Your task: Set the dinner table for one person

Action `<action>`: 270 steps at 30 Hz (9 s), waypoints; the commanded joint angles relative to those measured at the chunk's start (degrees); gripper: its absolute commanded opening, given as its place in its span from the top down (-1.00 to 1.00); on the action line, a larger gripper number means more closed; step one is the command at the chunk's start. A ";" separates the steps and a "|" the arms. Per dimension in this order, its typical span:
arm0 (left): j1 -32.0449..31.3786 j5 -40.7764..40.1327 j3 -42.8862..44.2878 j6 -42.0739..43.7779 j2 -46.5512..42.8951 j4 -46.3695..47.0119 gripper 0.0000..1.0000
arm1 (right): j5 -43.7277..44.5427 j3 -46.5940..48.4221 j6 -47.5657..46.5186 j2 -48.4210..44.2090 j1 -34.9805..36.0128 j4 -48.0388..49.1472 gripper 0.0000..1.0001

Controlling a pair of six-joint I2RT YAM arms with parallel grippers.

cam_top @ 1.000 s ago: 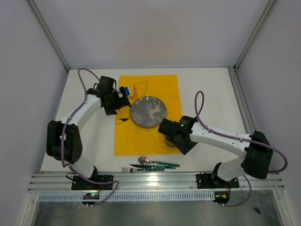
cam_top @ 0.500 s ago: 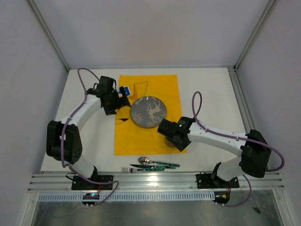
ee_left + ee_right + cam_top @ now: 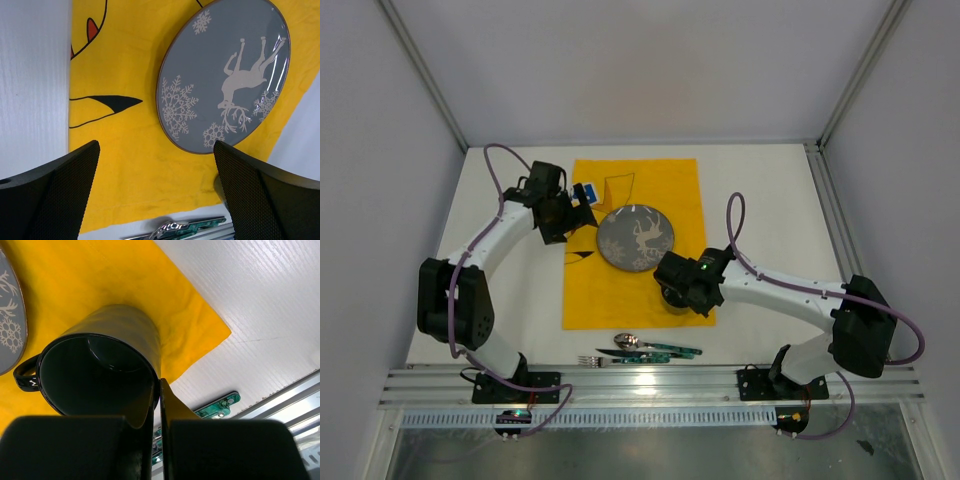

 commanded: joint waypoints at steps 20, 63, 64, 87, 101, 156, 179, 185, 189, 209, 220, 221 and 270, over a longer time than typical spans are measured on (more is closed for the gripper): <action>0.18 0.80 0.72 -0.28 -1.90 1.33 -0.97 | 9.08 2.61 -15.77 -3.02 0.16 -7.02 0.94; 0.09 0.89 -0.16 -0.54 -1.72 1.59 -0.97 | 13.22 2.17 -24.12 -4.43 0.16 5.19 0.94; 0.09 0.89 -0.16 -0.54 -1.63 1.51 -0.97 | 13.22 2.17 -24.03 -4.34 0.16 5.36 0.94; 0.09 0.01 3.09 0.43 0.13 0.36 -0.97 | 12.08 6.39 -23.16 1.63 0.16 -3.69 0.26; 0.18 -1.49 4.24 1.30 -0.49 -0.69 -0.97 | 10.32 5.26 -21.75 0.85 0.16 -6.06 0.15; 0.18 -3.77 3.80 2.18 -2.34 -1.75 -0.97 | 7.07 -3.80 -26.41 -2.93 0.16 6.07 0.94; 0.17 -2.89 1.16 1.57 -2.77 -0.52 -0.97 | 10.32 3.32 -25.79 -4.26 0.16 3.61 0.94; 0.18 -2.98 1.16 1.57 -3.30 -0.60 -0.97 | 10.85 2.97 -25.97 -2.68 0.16 4.57 0.94; 0.18 -2.98 1.25 1.74 -3.39 -0.69 -0.97 | 11.55 2.97 -26.67 -1.45 -0.37 5.54 0.94; 0.18 -3.77 1.86 2.10 -3.13 -1.31 -0.97 | 11.38 0.33 -28.87 1.19 -4.23 10.37 0.94; 0.18 -4.48 2.22 2.62 -3.21 -1.75 -0.97 | 8.48 0.77 -29.31 5.85 -4.23 9.41 0.94; 0.18 -4.39 2.13 2.54 -3.21 -1.75 -0.97 | 8.56 0.86 -29.13 5.85 -4.23 9.32 0.94; 0.18 -4.04 0.37 3.15 -1.01 -0.87 -0.97 | -13.05 -0.81 -90.73 -5.49 12.99 29.97 -0.43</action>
